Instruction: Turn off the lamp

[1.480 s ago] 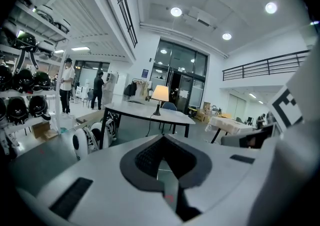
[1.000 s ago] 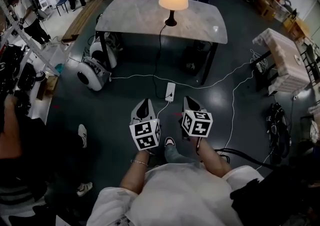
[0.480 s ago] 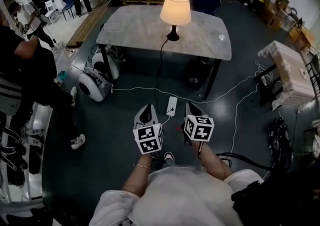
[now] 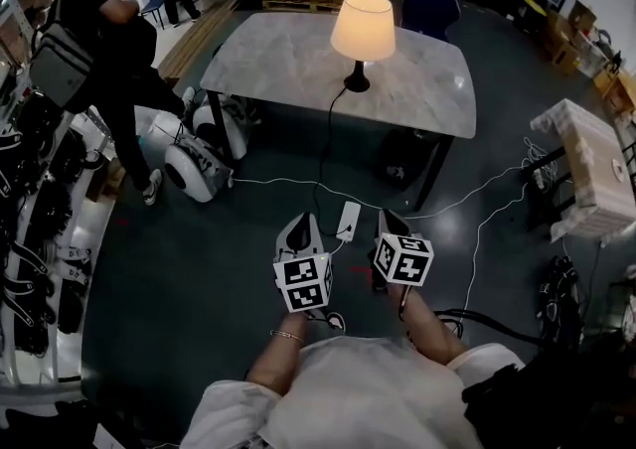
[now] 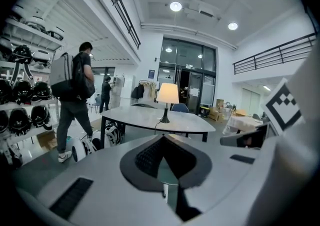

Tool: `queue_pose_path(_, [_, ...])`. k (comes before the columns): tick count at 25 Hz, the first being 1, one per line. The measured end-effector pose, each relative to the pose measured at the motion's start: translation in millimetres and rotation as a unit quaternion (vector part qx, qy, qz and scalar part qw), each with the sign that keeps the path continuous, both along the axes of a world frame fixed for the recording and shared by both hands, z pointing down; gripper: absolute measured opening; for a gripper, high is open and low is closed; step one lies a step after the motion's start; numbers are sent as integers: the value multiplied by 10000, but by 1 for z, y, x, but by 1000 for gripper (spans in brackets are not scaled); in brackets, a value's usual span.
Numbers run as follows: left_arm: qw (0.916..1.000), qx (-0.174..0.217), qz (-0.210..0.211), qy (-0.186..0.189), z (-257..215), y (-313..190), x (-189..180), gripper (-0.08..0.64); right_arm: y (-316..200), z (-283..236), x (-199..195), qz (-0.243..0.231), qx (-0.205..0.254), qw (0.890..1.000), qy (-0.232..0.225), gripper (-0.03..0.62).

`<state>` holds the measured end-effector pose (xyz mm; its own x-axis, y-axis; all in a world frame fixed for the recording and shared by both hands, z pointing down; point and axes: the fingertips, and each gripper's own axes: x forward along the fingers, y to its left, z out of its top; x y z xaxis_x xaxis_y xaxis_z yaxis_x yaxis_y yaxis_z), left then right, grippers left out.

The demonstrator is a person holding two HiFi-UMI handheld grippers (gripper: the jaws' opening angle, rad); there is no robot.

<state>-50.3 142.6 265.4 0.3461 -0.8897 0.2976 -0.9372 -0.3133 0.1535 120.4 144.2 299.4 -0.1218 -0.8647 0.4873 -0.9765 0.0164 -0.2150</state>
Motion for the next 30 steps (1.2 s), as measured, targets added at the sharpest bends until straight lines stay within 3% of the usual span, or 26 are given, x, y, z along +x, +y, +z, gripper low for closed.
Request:
queue_pose_path(6, [10000, -79, -53, -15, 8, -13, 5, -2, -9, 13, 5, -15, -119, 9999, -70, -2])
queue_pose_path(16, [9997, -64, 230, -36, 13, -73, 24, -2, -59, 19, 24, 245, -145, 9996, 35, 0])
queue_pose_path(30, [9992, -18, 379, -94, 1, -196, -14, -2, -175, 8, -9, 519, -160, 9985, -14, 0])
